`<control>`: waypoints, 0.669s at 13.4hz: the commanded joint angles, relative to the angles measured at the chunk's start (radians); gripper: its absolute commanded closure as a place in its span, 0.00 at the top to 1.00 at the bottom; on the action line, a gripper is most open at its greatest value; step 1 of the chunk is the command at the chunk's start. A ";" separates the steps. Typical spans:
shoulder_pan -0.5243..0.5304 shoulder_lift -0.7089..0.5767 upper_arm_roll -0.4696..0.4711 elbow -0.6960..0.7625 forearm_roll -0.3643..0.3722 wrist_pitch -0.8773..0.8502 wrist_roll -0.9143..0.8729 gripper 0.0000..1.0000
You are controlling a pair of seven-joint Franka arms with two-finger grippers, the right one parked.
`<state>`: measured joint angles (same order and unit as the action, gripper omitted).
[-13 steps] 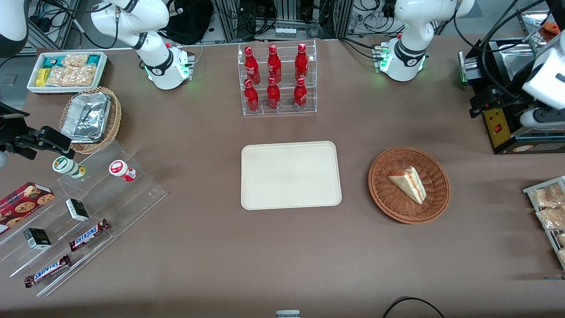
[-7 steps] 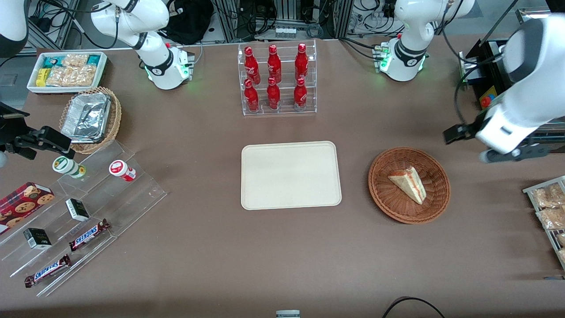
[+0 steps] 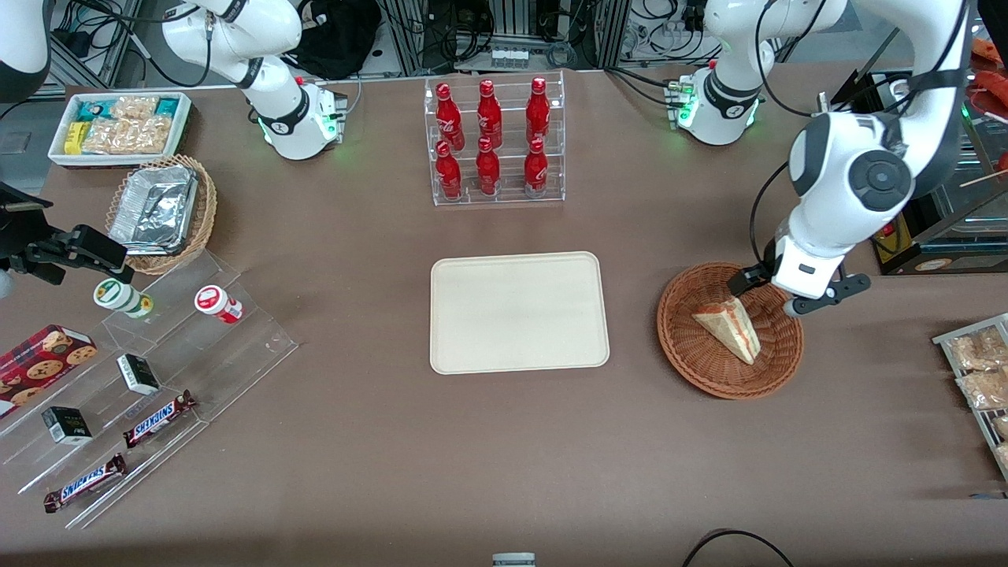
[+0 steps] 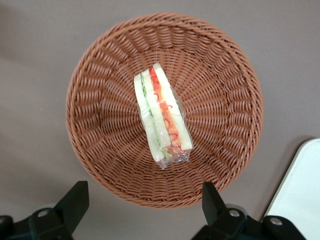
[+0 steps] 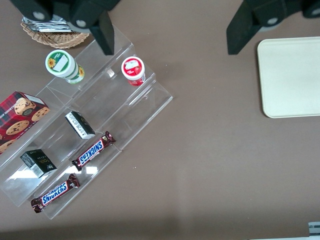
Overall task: Place sandwich from basket to tray
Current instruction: 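Lower the left gripper onto the sandwich and close it around it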
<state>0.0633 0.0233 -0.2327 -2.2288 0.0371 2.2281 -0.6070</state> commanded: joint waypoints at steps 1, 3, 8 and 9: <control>0.003 -0.004 -0.014 -0.035 0.004 0.056 -0.141 1.00; 0.003 0.041 -0.016 -0.035 0.007 0.123 -0.221 1.00; 0.004 0.150 -0.014 -0.029 0.015 0.209 -0.230 1.00; 0.004 0.159 -0.014 -0.029 0.015 0.225 -0.231 1.00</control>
<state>0.0640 0.1591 -0.2423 -2.2622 0.0367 2.4188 -0.8076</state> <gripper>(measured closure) 0.000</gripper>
